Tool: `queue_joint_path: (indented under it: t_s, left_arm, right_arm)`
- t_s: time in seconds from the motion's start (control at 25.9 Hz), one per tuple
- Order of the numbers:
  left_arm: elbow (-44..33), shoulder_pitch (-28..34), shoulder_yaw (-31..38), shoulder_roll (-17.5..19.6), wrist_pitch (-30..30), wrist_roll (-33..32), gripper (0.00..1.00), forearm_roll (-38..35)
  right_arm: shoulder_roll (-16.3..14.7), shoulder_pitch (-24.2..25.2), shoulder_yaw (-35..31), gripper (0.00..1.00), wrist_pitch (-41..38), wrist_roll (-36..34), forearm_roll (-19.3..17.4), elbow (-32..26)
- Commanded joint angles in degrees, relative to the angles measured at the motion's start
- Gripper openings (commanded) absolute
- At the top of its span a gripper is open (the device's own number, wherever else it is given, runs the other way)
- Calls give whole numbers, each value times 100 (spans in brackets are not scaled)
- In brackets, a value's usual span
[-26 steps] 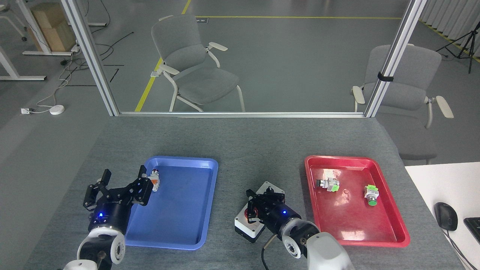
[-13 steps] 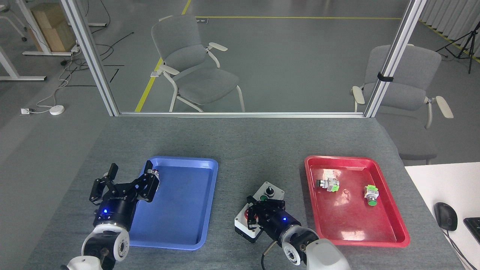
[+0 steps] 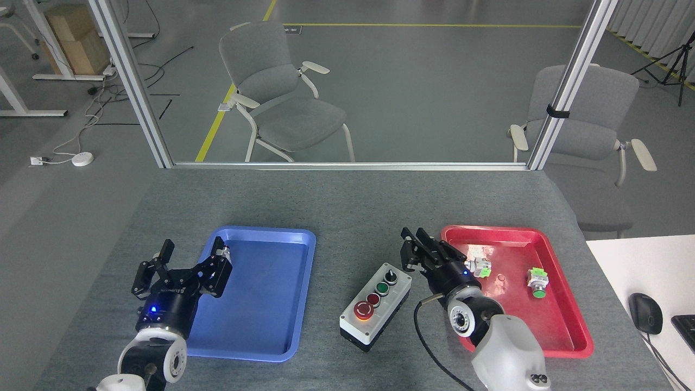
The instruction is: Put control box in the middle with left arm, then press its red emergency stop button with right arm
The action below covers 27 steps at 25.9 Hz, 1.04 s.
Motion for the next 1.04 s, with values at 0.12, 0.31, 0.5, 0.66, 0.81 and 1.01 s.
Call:
queue_joint_path:
  t_s: [0.12,0.31,0.5,0.66,0.81,1.01]
  left_arm:
    - [0,469,-34,-149,-31,24,99,6]
    - [264,487,-113,-342,-31,24,99,-3]
    - [501,487,-140,-667,-22,33,99,-20]
    - [510,487,-140,-667,-22,42,99,-11]
    - [510,487,-140,-667,-22,42,99,-11]
    - [510,487,-140,-667,-22,42,99,-20]
  right_arm:
    - [-545,144,-1258,100,-703,-27,-495,-8]
    - [-580,302,-1442,99,-518,-168,-99,-34]
    - [-325,742,-1468,99,510,-686,1061,-597]
    - [-185,1251,-1469,99,625,-836,1430,-1151]
    - [-185,1348,-1486,99,607,-853,1439,-1186]
    - [-229,1410,-1486,99,607,-862,1439,-1177]
